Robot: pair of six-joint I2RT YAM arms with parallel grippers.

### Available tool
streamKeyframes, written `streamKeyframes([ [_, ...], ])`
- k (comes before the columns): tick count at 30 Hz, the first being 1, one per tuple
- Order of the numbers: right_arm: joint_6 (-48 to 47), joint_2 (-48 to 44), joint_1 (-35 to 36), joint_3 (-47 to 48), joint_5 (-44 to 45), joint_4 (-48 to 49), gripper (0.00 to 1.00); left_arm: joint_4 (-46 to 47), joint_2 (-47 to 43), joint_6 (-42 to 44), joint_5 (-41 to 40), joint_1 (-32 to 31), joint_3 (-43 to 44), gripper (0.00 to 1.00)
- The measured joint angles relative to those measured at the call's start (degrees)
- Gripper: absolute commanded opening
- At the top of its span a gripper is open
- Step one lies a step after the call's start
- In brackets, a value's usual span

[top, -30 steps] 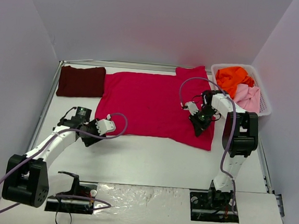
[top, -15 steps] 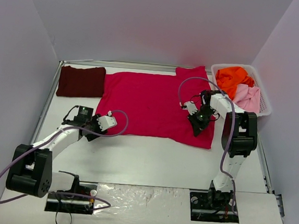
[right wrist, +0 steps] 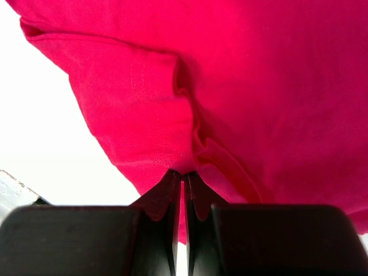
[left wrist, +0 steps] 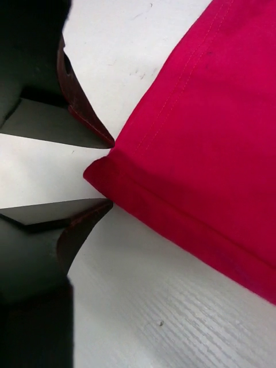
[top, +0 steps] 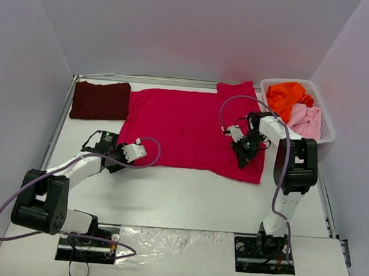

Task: Fold and stack the t-shirts
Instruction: Grap the side of the flattened tshirt closest away from the robot with both arms

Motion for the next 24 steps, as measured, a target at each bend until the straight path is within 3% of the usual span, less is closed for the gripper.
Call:
streamKeyframes([
  [3, 0.0, -0.83, 0.0, -0.46, 0.02, 0.04, 0.0, 1.18, 0.83, -0.04, -0.92, -0.37, 0.11, 0.29],
  [7, 0.02, -2.14, 0.0, -0.79, 0.0, 0.11, 0.0, 2.08, 1.68, -0.11, -1.88, -0.81, 0.15, 0.12],
  [10, 0.11, -3.02, 0.0, -1.25, 0.04, 0.17, 0.0, 1.9, 1.66, -0.15, -2.03, -0.98, 0.15, 0.06],
  [24, 0.17, -13.05, 0.2, -4.83, 1.16, -1.6, 0.0, -6.49, -9.01, -0.42, -1.79, -1.68, 1.95, 0.05],
])
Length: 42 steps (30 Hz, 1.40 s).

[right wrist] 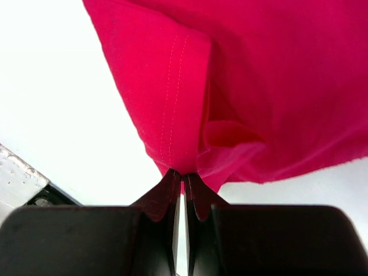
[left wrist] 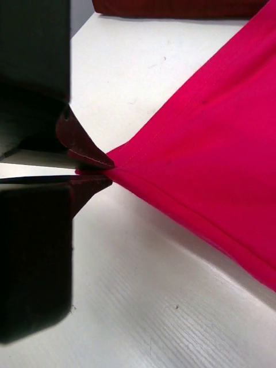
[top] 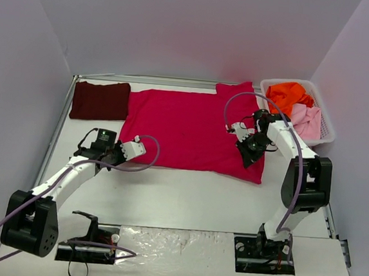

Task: Fold and stack the t-shirts
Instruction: Grap the side of the flattened tshirt closest away from the robot with both arms, then fold the flattened tshirt in 1/3 of the way

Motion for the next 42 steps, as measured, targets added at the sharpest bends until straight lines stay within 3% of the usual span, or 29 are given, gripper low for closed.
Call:
streamKeyframes([
  [11, 0.02, -5.38, 0.17, 1.42, 0.96, -3.82, 0.0, -4.96, -2.64, -1.7, 0.35, -0.37, 2.47, 0.05],
  [23, 1.6, -4.76, 0.55, 15.85, 2.51, -5.16, 0.0, -6.71, 0.04, -5.9, -0.22, -0.42, 11.04, 0.05],
  [42, 2.21, 21.53, 0.94, 38.42, 5.77, -6.16, 0.0, -2.29, 20.87, -6.97, -6.51, -0.42, 19.96, 0.04],
])
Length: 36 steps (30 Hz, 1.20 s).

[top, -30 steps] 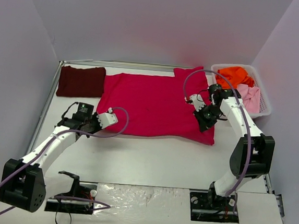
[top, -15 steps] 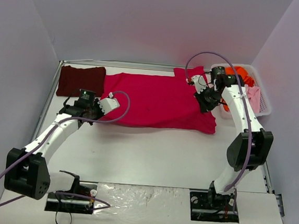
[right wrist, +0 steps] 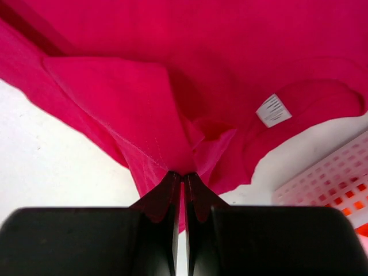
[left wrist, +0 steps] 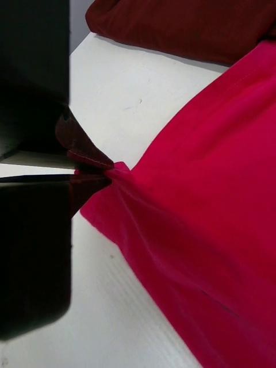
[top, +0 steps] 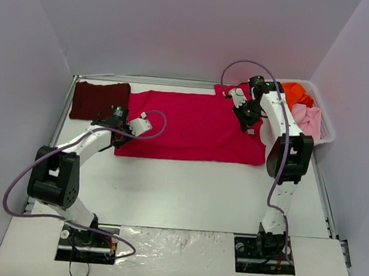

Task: Fold and stack the t-shirts
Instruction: Fold the flattened tshirt in 1/3 of the way

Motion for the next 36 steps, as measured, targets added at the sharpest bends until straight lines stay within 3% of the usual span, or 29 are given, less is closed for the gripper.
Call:
streamKeyframes([
  [12, -0.37, 8.07, 0.37, 7.98, 1.22, -1.22, 0.0, 3.65, 8.17, -0.04, -2.62, 0.0, 3.98, 0.05],
  [18, -0.7, 10.88, 0.37, 9.09, 1.68, -1.14, 0.0, 5.42, 8.44, -0.17, -5.46, 0.0, 3.98, 0.32],
  [21, -0.44, 12.61, 0.42, 9.75, 2.01, -0.57, 0.0, 6.12, 9.31, -0.39, -7.19, 0.0, 3.98, 0.36],
  [36, 1.33, 15.34, 0.74, 12.55, 3.41, 3.65, 0.0, 7.52, 10.19, -2.47, -11.69, 0.0, 3.45, 0.39],
])
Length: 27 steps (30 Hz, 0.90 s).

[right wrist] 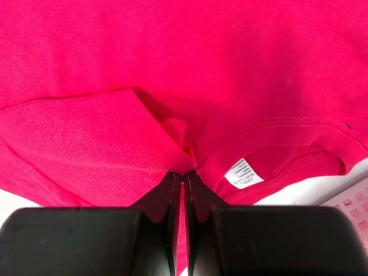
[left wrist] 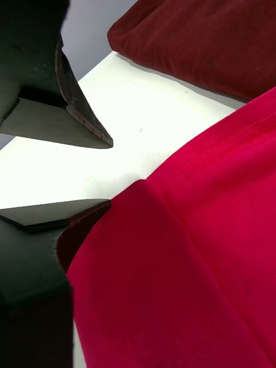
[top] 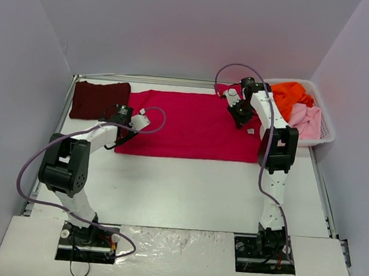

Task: Fold and stack the t-shirts
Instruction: Fold the flattened tshirt in 1/3 of the way

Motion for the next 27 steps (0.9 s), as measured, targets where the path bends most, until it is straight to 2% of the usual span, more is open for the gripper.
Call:
streamKeyframes([
  [7, 0.42, 1.68, 0.0, 0.46, 0.87, 1.22, 0.01, 0.11, -0.87, -0.44, -0.17, 0.0, -0.24, 0.4],
  [12, 0.81, 2.93, 0.0, 0.55, 1.77, 1.7, 0.2, 0.15, -0.87, -0.55, -0.35, 0.0, -0.68, 0.4],
  [18, 1.07, 1.81, 0.02, 0.55, 3.21, 2.71, 0.29, -0.09, -1.46, -0.52, -1.03, 0.0, -0.74, 0.4],
  [23, 1.53, -4.79, 0.57, 0.44, 4.9, 3.61, 0.35, -0.5, -3.89, -0.66, -2.43, 0.0, -0.39, 0.41],
  [27, 2.8, -15.76, 1.05, -4.07, 6.88, 8.09, 0.41, -0.61, -7.13, -1.27, -2.93, 0.0, 0.52, 0.4],
])
